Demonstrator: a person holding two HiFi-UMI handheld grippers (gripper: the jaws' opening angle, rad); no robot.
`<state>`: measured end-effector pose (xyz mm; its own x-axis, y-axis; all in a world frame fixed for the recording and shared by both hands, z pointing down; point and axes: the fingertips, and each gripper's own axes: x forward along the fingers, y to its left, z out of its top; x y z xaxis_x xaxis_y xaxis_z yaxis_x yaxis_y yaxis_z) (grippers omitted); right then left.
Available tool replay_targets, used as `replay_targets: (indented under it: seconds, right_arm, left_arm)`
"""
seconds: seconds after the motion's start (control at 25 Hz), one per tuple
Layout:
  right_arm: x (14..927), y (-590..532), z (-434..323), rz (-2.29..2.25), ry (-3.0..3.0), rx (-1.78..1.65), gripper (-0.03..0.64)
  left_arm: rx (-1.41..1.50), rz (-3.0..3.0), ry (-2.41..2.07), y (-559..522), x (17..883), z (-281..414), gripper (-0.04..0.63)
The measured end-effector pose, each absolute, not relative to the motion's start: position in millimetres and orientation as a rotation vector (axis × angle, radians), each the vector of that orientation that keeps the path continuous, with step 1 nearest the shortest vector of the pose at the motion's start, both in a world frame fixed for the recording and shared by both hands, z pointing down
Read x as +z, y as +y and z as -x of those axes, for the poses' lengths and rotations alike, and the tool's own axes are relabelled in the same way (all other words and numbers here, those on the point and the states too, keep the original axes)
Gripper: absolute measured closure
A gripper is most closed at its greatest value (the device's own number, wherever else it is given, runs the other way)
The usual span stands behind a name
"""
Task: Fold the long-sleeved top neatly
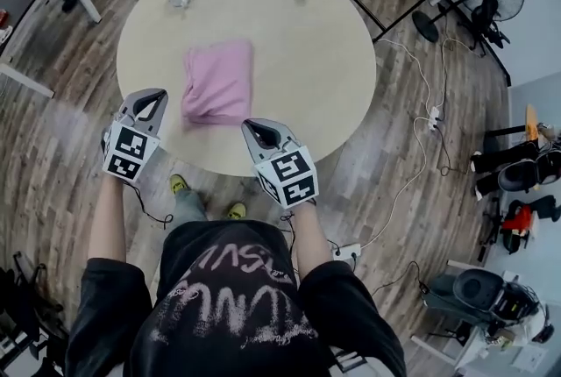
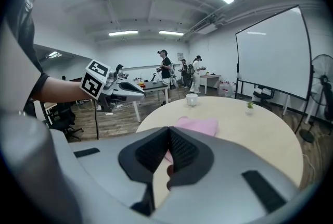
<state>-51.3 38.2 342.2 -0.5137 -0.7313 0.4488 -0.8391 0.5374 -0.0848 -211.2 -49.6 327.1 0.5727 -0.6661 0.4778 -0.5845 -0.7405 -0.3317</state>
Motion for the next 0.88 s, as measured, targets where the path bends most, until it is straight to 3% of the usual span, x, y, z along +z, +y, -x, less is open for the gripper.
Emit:
replay_targets:
  seconds: [0.48,0.88]
  right_arm:
    - [284.2,60.1,2.3,-1.607,-2.467,0.342,0.612]
    - [248.6,78.1,-37.4,-1.854,-2.424,0.268,0.612]
  left_arm:
    - [-0.516,2.717,1.413,-9.2,266.7,236.3,0.584]
    - [-0.365,2.659,1.524,24.0,231.3,258.7,0.584]
